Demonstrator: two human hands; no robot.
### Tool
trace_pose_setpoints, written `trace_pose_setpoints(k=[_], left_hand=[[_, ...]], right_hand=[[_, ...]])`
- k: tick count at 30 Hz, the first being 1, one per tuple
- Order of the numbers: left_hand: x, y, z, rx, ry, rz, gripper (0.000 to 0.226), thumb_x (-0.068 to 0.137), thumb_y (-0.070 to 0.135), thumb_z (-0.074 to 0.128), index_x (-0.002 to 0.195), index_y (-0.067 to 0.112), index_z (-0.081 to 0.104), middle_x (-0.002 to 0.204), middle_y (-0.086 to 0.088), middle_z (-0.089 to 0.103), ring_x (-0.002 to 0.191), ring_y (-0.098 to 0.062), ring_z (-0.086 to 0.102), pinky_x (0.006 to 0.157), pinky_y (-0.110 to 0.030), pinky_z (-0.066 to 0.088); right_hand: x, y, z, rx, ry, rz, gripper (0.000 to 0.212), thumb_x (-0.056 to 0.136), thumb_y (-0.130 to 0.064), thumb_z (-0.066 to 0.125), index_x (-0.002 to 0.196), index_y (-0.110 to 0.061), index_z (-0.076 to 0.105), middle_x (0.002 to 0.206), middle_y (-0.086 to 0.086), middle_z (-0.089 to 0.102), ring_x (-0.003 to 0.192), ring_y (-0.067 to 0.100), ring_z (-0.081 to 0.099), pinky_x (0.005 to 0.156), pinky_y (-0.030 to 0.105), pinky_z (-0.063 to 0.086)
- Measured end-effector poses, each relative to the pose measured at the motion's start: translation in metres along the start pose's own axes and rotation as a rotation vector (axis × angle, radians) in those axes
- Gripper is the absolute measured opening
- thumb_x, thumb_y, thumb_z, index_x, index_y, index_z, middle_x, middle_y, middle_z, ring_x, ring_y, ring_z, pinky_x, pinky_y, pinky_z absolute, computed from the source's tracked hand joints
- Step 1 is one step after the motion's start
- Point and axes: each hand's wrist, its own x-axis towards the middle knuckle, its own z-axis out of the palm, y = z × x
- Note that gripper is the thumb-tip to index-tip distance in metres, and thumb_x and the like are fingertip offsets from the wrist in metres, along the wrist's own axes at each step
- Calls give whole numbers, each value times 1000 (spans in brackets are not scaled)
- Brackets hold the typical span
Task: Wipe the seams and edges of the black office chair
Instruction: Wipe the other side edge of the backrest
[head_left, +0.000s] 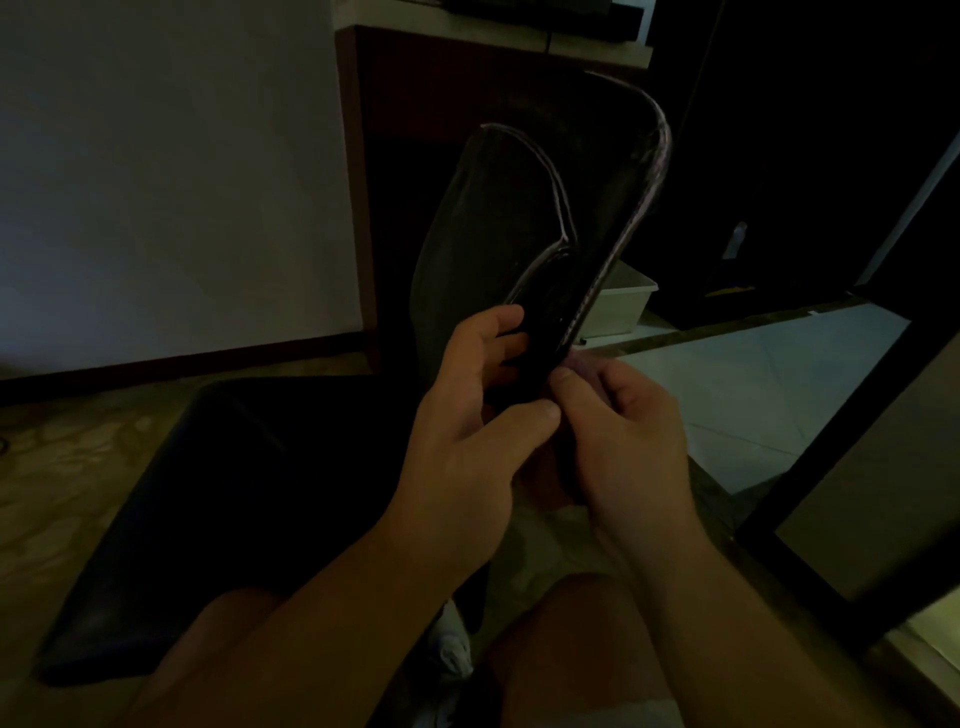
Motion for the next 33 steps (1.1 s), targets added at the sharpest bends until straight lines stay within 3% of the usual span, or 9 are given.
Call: trace_pose_setpoints(k=[2, 5, 10, 15, 20, 23, 27, 31, 33], left_hand=[[-5, 1, -4, 6, 16, 7, 63, 72, 28, 63, 134, 29, 51, 128, 3, 64, 118, -17, 64, 91, -35, 55], [-12, 3, -8, 21, 35, 29, 64, 70, 33, 61, 134, 28, 52, 126, 2, 65, 117, -20, 64, 90, -36, 55], [-24, 12, -15, 33, 48, 73, 65, 69, 33, 60, 133, 29, 52, 122, 7, 66, 114, -19, 65, 85, -30, 55], [-30, 21, -18, -4, 50, 85, 64, 70, 31, 59, 133, 27, 51, 125, 5, 67, 117, -21, 65, 88, -26, 54], [-35, 23, -21, -26, 35, 46, 63, 69, 26, 62, 131, 30, 53, 128, 7, 66, 120, -19, 64, 89, -30, 55], [-35, 22, -22, -11, 56, 28, 63, 67, 11, 61, 127, 31, 53, 121, 20, 68, 115, -3, 64, 85, -15, 52], [-41, 24, -22, -54, 19, 27, 61, 69, 29, 61, 130, 33, 53, 131, 8, 65, 123, -19, 63, 92, -35, 54], [-40, 23, -24, -91, 34, 15, 66, 67, 28, 61, 132, 28, 52, 130, 5, 66, 123, -22, 63, 94, -30, 54], [-40, 23, -24, -92, 24, 8, 68, 66, 29, 61, 134, 27, 51, 131, 5, 66, 123, -22, 63, 96, -32, 55]], right_hand=[[-6, 0, -1, -32, -47, -26, 12, 94, -15, 62, 97, -19, 73, 84, -2, 73, 76, 9, 70, 59, 17, 53], [-13, 3, -1, -97, -20, -80, 19, 91, -15, 66, 109, -21, 66, 96, -11, 73, 87, -1, 69, 70, 12, 54], [-30, -4, 8, -212, 75, -260, 20, 87, -17, 70, 85, -28, 54, 80, -21, 64, 65, -2, 64, 50, 9, 46], [-43, -11, 27, -296, -3, -400, 29, 83, -13, 72, 85, -35, 54, 88, -36, 62, 79, -12, 64, 61, 3, 46], [-44, -12, 31, -228, 132, -431, 24, 84, -12, 70, 83, -32, 57, 89, -22, 67, 75, -4, 67, 59, 7, 50], [-49, -12, 38, -267, 65, -446, 20, 82, -13, 70, 84, -30, 58, 93, -21, 66, 79, -7, 66, 62, 6, 49], [-43, -13, 32, -274, 249, -437, 28, 84, -5, 70, 74, -26, 55, 72, -16, 62, 60, -4, 59, 48, 4, 40], [-45, -14, 41, -346, 146, -506, 17, 83, -12, 70, 78, -24, 59, 74, -15, 62, 71, 0, 64, 58, 8, 48], [-43, -14, 39, -357, 190, -511, 13, 82, -16, 68, 78, -23, 59, 77, -17, 63, 73, 1, 65, 59, 10, 49]])
